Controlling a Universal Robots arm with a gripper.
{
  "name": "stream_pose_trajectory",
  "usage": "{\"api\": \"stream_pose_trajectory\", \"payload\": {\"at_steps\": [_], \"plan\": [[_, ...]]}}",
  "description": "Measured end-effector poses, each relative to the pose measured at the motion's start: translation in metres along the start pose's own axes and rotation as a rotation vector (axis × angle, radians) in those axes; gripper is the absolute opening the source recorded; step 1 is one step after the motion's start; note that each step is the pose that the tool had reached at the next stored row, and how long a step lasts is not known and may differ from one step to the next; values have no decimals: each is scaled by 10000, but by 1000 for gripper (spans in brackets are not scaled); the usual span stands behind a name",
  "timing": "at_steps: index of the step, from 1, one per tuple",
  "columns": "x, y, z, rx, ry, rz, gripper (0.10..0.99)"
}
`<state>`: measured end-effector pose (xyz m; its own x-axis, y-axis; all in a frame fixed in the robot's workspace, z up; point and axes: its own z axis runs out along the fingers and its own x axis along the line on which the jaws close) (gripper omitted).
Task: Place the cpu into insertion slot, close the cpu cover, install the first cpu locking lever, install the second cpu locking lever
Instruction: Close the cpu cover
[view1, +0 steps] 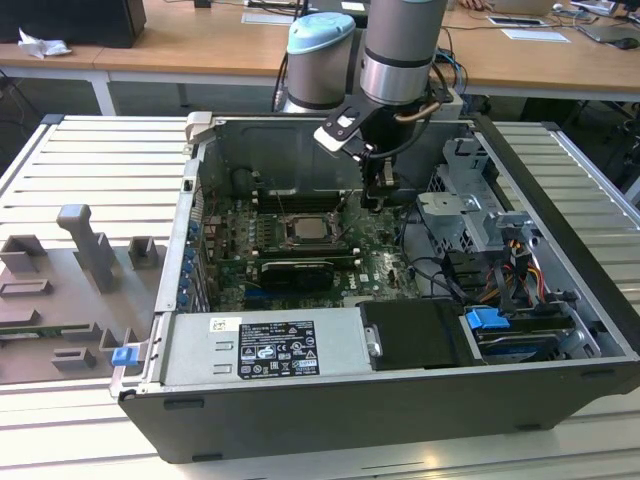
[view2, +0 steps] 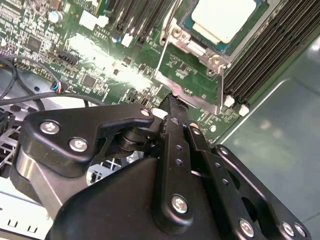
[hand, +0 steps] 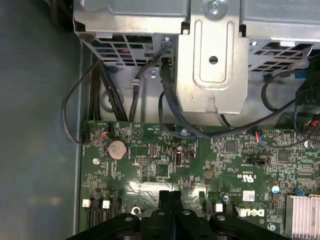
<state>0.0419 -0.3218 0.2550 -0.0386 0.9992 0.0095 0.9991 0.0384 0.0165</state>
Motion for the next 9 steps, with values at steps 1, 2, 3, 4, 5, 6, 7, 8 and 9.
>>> {"api": "stream_pose_trajectory", "payload": {"at_steps": [1, 2, 3, 4, 5, 6, 7, 8, 9], "plan": [[1, -30, 0, 0, 0, -9, 106], [2, -52, -1, 0, 0, -10, 106], [2, -64, -1, 0, 0, -9, 106], [3, -73, -1, 0, 0, -10, 106], [5, -131, -2, 0, 0, -11, 106], [7, -189, -3, 0, 1, -9, 106], [11, -285, -2, -1, 2, -12, 106], [12, -306, -2, 0, 2, -12, 106], [13, -335, -2, -1, 1, -15, 106]]}}
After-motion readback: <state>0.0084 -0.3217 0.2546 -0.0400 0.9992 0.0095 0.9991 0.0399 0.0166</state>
